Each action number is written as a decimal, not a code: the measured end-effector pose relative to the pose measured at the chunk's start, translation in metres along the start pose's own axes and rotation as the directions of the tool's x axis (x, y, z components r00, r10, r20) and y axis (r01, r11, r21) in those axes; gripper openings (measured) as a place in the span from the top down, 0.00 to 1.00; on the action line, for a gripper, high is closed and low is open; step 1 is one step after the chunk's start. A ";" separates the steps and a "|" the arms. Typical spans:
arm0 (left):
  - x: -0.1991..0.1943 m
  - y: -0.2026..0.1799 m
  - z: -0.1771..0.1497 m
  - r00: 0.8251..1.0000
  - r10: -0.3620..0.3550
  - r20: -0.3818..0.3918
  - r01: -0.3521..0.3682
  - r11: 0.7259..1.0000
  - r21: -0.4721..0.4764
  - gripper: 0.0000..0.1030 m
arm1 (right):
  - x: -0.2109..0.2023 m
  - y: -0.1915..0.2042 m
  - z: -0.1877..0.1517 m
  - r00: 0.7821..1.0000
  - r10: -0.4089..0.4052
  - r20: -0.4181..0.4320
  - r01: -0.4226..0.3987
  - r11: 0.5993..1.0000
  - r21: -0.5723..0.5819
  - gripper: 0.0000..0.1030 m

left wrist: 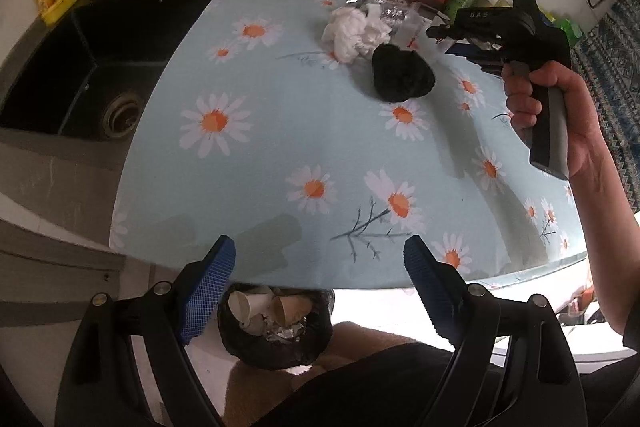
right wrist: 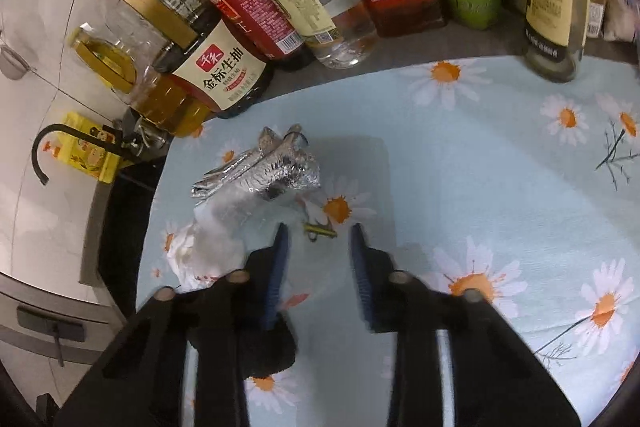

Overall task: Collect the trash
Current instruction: 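Grasp the black knit glove with the left gripper while the right gripper grasps the clear plastic cup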

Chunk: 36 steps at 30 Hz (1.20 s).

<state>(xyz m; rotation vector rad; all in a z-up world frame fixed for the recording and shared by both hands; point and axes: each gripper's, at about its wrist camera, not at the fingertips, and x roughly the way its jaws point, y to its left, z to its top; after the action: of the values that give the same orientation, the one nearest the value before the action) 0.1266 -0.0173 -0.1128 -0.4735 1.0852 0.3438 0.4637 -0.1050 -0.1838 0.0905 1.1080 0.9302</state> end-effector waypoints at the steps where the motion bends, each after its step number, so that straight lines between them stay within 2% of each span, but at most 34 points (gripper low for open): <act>1: -0.002 -0.003 0.004 1.000 0.015 0.015 -0.016 1.000 0.015 0.19 | -0.001 -0.002 -0.002 1.000 -0.002 -0.004 0.002 1.000 -0.003 0.84; 2: -0.005 -0.007 0.009 0.999 0.035 0.032 -0.036 0.999 0.031 0.19 | -0.002 -0.003 -0.002 1.000 -0.005 -0.006 0.005 1.000 -0.002 0.95; 3: -0.006 -0.008 0.012 0.998 0.040 0.039 -0.041 0.998 0.037 0.19 | -0.003 -0.007 -0.003 1.000 0.000 -0.006 0.000 1.000 0.007 0.96; 6: -0.006 -0.015 0.028 0.997 0.043 0.057 -0.047 0.997 0.058 0.19 | -0.005 -0.018 -0.006 0.999 0.031 -0.020 -0.030 0.999 0.034 0.96; 11: 0.007 -0.032 0.047 0.997 0.048 0.055 -0.053 0.993 0.106 0.19 | -0.028 -0.033 -0.012 0.995 0.097 0.017 -0.098 0.994 0.049 0.96; 14: 0.015 -0.047 0.056 0.999 0.022 0.049 -0.028 0.990 0.139 0.19 | -0.043 -0.045 -0.019 0.992 0.126 0.028 -0.127 0.989 0.070 0.96; 19: 0.035 -0.073 0.070 0.998 0.052 0.025 -0.057 0.978 0.202 0.19 | -0.071 -0.065 -0.041 0.984 0.168 0.059 -0.172 0.982 0.078 0.96; 22: 0.046 -0.081 0.083 1.000 0.027 0.003 -0.027 0.978 0.205 0.19 | -0.090 -0.083 -0.058 0.979 0.186 0.085 -0.194 0.977 0.092 0.96; 29: 0.071 -0.090 0.118 1.000 0.026 -0.013 -0.023 0.982 0.189 0.19 | -0.118 -0.114 -0.097 0.972 0.206 0.113 -0.217 0.971 0.102 0.96; 32: 0.081 -0.091 0.131 0.997 0.068 -0.018 -0.064 0.982 0.178 0.19 | -0.120 -0.116 -0.106 0.970 0.220 0.103 -0.229 0.970 0.078 0.96; 36: 0.092 -0.091 0.143 0.997 0.072 -0.028 -0.066 0.984 0.164 0.19 | -0.121 -0.116 -0.115 0.963 0.256 0.084 -0.262 0.963 0.065 0.96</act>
<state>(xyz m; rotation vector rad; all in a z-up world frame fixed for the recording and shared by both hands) 0.3194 -0.0161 -0.1223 -0.2971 1.1547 0.3055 0.4262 -0.3036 -0.2089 0.3370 1.0770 1.1092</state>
